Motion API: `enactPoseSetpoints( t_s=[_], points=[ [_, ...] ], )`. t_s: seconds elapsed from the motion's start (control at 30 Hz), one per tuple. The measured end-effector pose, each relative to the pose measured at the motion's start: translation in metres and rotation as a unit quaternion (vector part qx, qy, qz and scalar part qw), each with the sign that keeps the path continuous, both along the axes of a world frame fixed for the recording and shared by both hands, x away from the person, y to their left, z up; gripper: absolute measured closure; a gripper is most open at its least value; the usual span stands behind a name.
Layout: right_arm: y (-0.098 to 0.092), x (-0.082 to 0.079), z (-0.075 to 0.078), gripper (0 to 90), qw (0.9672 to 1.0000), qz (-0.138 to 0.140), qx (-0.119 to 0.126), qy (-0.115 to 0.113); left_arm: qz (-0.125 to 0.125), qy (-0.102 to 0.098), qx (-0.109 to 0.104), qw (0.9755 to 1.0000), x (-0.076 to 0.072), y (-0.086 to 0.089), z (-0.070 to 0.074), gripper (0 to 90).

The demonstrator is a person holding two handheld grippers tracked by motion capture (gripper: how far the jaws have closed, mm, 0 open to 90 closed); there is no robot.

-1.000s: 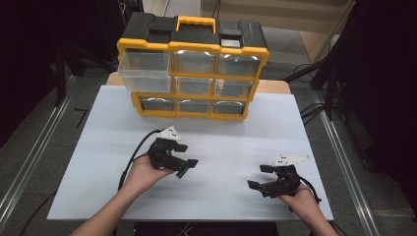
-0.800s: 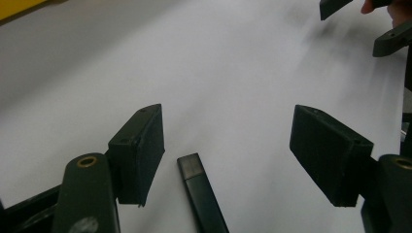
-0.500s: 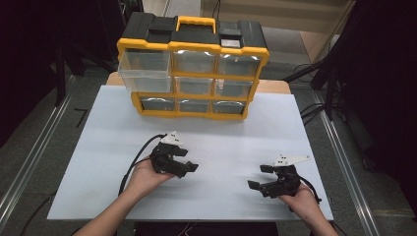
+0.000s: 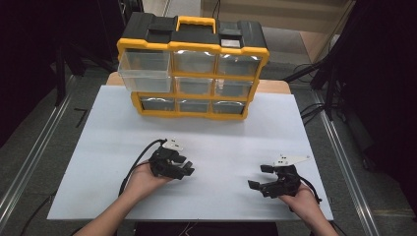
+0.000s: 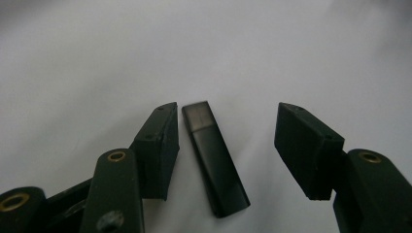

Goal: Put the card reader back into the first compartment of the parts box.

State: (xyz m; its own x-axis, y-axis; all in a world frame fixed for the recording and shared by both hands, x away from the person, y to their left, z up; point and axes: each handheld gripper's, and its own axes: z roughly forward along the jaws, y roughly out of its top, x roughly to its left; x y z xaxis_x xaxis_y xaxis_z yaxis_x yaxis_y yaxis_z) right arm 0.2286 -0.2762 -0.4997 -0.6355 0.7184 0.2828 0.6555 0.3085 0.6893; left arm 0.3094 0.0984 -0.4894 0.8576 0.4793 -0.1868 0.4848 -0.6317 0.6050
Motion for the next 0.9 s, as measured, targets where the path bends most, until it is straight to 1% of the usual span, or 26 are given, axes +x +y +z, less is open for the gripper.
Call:
enactPoseSetpoints(
  t_s=[0.07, 0.1, 0.13, 0.17, 0.23, 0.27, 0.3, 0.37, 0.47, 0.5, 0.6, 0.67, 0.77, 0.8, 0.83, 0.87, 0.9],
  points=[
    [0.000, 0.000, 0.000, 12.6, 1.0000, 0.001, -0.001, -0.001, 0.001, 0.003, 0.004, 1.0000, -0.001, 0.000, -0.002, 46.9],
    [0.000, 0.000, 0.000, 12.6, 1.0000, 0.001, -0.004, -0.001, 0.001, 0.007, 0.010, 0.9999, -0.002, -0.001, -0.004, 48.0],
    [0.000, 0.000, 0.000, 12.6, 1.0000, 0.001, -0.004, -0.001, 0.004, -0.004, 0.015, 0.9999, -0.004, -0.001, -0.005, 50.1],
    [0.000, 0.000, 0.000, 12.6, 1.0000, 0.000, -0.003, 0.000, 0.008, -0.007, 0.016, 0.9998, -0.004, -0.002, -0.005, 51.0],
    [0.000, 0.000, 0.000, 12.6, 1.0000, 0.000, -0.004, -0.001, 0.014, -0.018, 0.023, 0.9995, -0.005, -0.002, -0.005, 56.2],
    [0.000, 0.000, 0.000, 12.6, 1.0000, 0.000, -0.004, -0.001, 0.014, -0.018, 0.023, 0.9995, -0.005, -0.002, -0.005, 59.1],
    [0.000, 0.000, 0.000, 12.6, 1.0000, 0.000, -0.004, -0.001, 0.015, -0.025, 0.028, 0.9992, -0.006, -0.003, -0.005, 59.1],
    [0.000, 0.000, 0.000, 12.6, 1.0000, -0.001, -0.005, -0.001, 0.017, -0.032, 0.032, 0.9988, -0.006, -0.002, -0.005, 65.5],
    [0.001, 0.000, -0.001, 12.6, 0.9999, -0.004, -0.009, -0.002, 0.019, -0.039, 0.037, 0.9984, -0.007, -0.003, -0.005, 70.6],
    [0.000, 0.000, -0.001, 12.6, 0.9999, -0.004, -0.011, -0.003, 0.019, -0.040, 0.038, 0.9983, -0.008, -0.003, -0.005, 71.0],
    [0.000, 0.000, -0.001, 12.6, 0.9999, -0.003, -0.013, -0.004, 0.018, -0.035, 0.036, 0.9986, -0.007, -0.003, -0.005, 74.8],
    [0.000, 0.000, -0.001, 12.6, 0.9999, -0.003, -0.013, -0.004, 0.015, -0.026, 0.032, 0.9990, -0.004, -0.002, -0.005, 75.0],
    [0.000, 0.000, -0.001, 12.6, 0.9999, -0.002, -0.012, -0.004, 0.009, -0.023, 0.031, 0.9992, -0.002, 0.000, -0.005, 75.1],
    [0.000, 0.000, -0.001, 12.6, 0.9999, -0.002, -0.011, -0.003, 0.002, -0.018, 0.022, 0.9996, 0.000, 0.002, -0.006, 75.1],
    [0.000, 0.000, -0.001, 12.6, 0.9999, -0.002, -0.011, -0.003, 0.002, -0.018, 0.022, 0.9996, 0.000, 0.002, -0.006, 75.1],
    [0.000, 0.000, -0.001, 12.6, 0.9999, -0.002, -0.010, -0.002, 0.000, -0.003, 0.011, 0.9999, 0.004, 0.005, -0.006, 75.2],
    [0.000, 0.000, -0.001, 12.6, 0.9999, -0.001, -0.010, -0.003, 0.002, 0.006, 0.006, 1.0000, 0.006, 0.006, -0.006, 75.2]
  ],
)
